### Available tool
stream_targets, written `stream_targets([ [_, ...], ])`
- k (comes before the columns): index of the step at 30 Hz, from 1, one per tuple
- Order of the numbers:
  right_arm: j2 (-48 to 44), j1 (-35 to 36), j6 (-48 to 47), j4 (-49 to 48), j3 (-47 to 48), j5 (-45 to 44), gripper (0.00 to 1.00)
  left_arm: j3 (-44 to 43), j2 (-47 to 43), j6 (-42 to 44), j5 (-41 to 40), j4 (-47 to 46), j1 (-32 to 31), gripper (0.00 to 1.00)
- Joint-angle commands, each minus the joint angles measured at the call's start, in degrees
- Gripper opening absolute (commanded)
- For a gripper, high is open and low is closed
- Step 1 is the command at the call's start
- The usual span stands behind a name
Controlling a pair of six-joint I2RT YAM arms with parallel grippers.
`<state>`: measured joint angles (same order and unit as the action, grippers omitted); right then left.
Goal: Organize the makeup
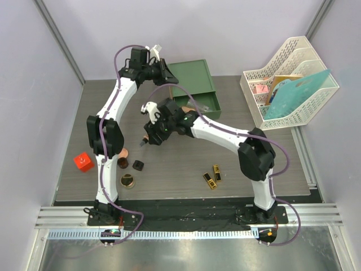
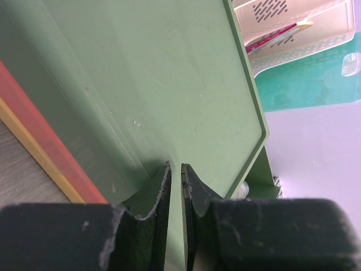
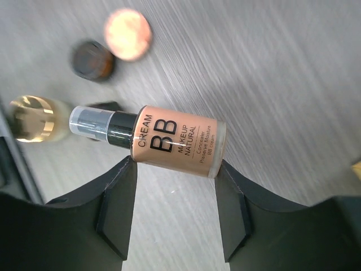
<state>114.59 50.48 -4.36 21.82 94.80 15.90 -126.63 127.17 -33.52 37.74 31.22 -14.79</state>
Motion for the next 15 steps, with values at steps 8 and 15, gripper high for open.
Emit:
stream_targets([
  [8, -13.9, 0.5, 0.0, 1.1, 6.4, -3.8, 0.35, 2.7, 2.4, 2.0, -4.1, 7.2, 1.1, 0.15],
  [15, -17.5, -1.8, -2.9, 1.2, 6.8, -12.9, 0.24, 2.7, 2.6, 1.4, -3.7, 6.6, 1.1, 0.15],
])
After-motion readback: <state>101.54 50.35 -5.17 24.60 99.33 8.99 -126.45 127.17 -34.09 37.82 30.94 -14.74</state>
